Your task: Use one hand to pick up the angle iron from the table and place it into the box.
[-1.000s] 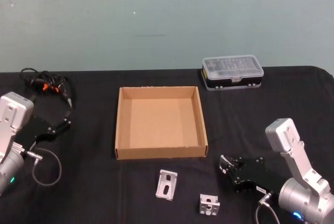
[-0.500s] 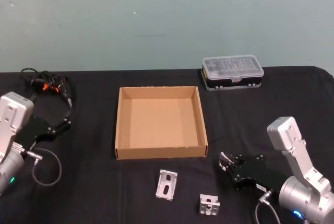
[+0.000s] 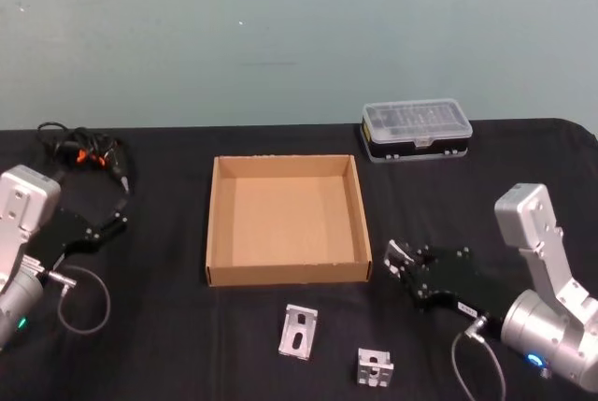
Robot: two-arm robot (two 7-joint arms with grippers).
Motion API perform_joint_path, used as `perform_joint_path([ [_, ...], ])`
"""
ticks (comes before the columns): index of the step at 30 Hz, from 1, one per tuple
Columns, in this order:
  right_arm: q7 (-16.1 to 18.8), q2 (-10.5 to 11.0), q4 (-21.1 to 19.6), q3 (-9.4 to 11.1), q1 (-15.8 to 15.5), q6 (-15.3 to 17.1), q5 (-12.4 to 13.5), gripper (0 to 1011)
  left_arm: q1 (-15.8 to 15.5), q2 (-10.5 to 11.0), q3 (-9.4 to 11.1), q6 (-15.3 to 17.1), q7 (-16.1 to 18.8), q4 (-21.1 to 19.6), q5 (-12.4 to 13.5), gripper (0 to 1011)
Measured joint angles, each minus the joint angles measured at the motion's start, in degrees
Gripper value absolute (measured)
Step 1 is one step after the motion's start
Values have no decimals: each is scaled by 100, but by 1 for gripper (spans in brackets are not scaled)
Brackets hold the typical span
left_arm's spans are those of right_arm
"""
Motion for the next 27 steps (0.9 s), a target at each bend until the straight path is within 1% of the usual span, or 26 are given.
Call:
perform_joint_path([
  [3, 67, -10, 38, -36, 106, -88, -8, 81, 0, 0, 0, 0, 0, 0, 0, 1000],
  [7, 205, -51, 175, -134, 372, -255, -25, 82, 0, 0, 0, 0, 0, 0, 0, 1000],
  [12, 351, -105, 376, -263, 658, -384, -51, 82, 0, 0, 0, 0, 0, 0, 1, 1000],
  [16, 497, -181, 635, -391, 947, -446, -37, 82, 0, 0, 0, 0, 0, 0, 0, 1000],
  [20, 588, -245, 853, -495, 1160, -455, -9, 81, 0, 0, 0, 0, 0, 0, 0, 1000],
  [23, 694, -337, 1131, -622, 1420, -474, 25, 82, 0, 0, 0, 0, 0, 0, 0, 1000],
  [27, 799, -439, 1456, -767, 1686, -485, 37, 82, 0, 0, 0, 0, 0, 0, 0, 1000],
])
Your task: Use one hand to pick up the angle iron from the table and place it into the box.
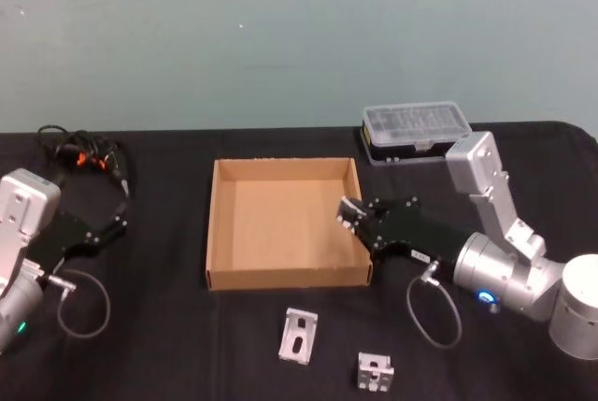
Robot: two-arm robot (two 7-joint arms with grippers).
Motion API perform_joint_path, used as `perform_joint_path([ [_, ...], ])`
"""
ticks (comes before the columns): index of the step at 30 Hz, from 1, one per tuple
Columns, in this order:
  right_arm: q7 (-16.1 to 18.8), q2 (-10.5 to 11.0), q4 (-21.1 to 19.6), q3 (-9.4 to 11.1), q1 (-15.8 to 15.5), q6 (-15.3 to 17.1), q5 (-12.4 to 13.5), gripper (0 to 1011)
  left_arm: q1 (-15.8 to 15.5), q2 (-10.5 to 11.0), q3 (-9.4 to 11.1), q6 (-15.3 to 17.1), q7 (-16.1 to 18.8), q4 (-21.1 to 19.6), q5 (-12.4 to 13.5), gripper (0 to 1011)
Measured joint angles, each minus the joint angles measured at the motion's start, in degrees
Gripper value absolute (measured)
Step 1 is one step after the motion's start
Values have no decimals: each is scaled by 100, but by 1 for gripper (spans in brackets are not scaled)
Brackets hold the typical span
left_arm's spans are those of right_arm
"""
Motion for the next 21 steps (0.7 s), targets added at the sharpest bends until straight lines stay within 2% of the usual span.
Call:
perform_joint_path([
  [10, 159, -242, 796, -340, 538, 28, -20, 82, 0, 0, 0, 0, 0, 0, 0, 1000],
  [21, 246, -421, 1366, -565, 859, 34, -105, 82, 0, 0, 0, 0, 0, 0, 0, 1000],
])
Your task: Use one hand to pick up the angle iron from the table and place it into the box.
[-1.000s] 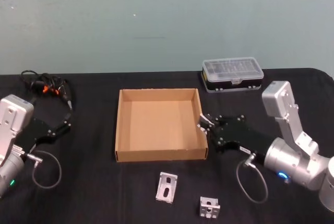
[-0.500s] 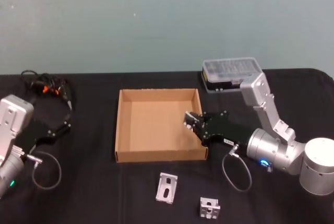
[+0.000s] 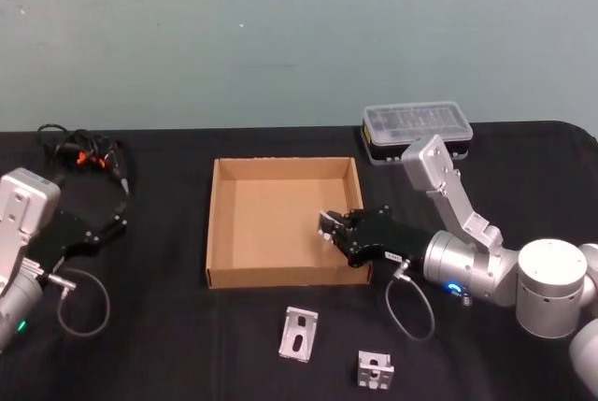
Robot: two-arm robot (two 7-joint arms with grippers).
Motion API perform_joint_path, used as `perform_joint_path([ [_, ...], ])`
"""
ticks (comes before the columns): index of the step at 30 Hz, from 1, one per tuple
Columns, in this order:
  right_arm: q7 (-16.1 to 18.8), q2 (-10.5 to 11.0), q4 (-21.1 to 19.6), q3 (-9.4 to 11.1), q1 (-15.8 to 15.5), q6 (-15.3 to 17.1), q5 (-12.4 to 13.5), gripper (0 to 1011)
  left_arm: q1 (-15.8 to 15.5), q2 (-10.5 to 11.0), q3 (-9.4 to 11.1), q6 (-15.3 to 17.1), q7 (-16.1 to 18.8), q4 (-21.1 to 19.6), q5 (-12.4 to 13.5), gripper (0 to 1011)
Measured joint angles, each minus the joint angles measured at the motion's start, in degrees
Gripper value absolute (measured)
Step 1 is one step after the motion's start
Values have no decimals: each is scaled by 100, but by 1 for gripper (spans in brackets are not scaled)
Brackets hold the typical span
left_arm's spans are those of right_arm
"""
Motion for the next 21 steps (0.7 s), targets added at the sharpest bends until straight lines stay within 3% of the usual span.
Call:
perform_joint_path([
  [21, 20, -28, 75, -23, 47, -1, -2, 107, 0, 0, 0, 0, 0, 0, 0, 1000],
])
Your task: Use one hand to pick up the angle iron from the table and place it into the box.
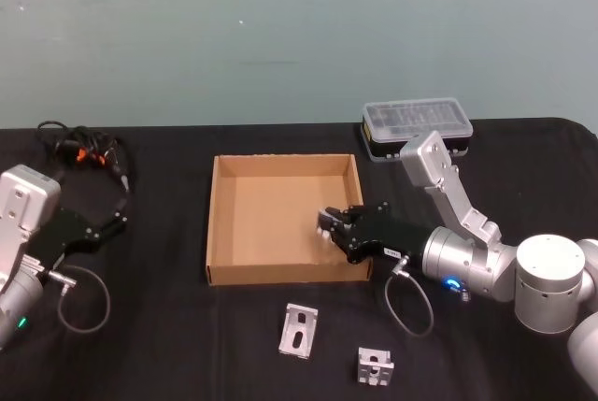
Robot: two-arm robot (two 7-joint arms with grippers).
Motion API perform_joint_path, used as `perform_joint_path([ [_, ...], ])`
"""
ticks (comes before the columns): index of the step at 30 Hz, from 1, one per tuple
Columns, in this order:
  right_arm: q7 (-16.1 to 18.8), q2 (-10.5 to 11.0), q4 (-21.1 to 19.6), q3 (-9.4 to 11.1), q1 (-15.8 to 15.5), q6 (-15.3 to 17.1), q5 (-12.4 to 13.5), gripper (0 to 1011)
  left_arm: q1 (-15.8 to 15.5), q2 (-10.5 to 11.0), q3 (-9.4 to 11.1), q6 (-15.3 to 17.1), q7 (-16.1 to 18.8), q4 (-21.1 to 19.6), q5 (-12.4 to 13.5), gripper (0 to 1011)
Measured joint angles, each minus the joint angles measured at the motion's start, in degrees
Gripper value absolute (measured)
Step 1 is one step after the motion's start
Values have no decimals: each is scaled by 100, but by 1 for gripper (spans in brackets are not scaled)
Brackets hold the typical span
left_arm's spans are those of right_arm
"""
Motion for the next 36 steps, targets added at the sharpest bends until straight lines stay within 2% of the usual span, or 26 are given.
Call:
perform_joint_path([
  [3, 0, 1, -3, 2, -1, 1, 0, 171, 0, 0, 0, 0, 0, 0, 0, 1000],
  [4, 0, 2, -4, 2, -2, 1, 0, 225, 0, 0, 0, 0, 0, 0, 0, 1000],
  [14, -3, 6, -10, 6, -7, 3, 0, 508, 0, 0, 0, 0, 0, 0, 0, 1000],
  [17, -4, 6, -11, 6, -8, 2, 0, 652, 0, 0, 0, 0, 0, 0, 0, 1000],
  [20, -4, 6, -13, 6, -9, 2, 0, 708, 0, 0, 0, 0, 0, 0, 0, 1000],
  [21, -4, 6, -13, 6, -9, 2, 0, 764, 0, 0, 0, 0, 0, 0, 0, 1000],
  [24, -4, 6, -14, 6, -9, 2, 0, 827, 0, 0, 0, 0, 0, 0, 0, 1000],
  [25, -4, 6, -14, 6, -9, 3, 0, 882, 0, 0, 0, 0, 0, 0, 0, 1000],
  [28, -6, 12, -28, 6, -15, 2, 1, 961, 0, 0, 0, 0, 0, 0, 0, 1000],
  [31, -6, 60, -129, 29, -65, -23, 19, 1000, 0, 0, 0, 0, 0, 0, 0, 1000],
  [36, 23, 158, -327, 88, -167, -93, 109, 1002, 0, 0, 0, 0, 0, 0, 0, 1000],
])
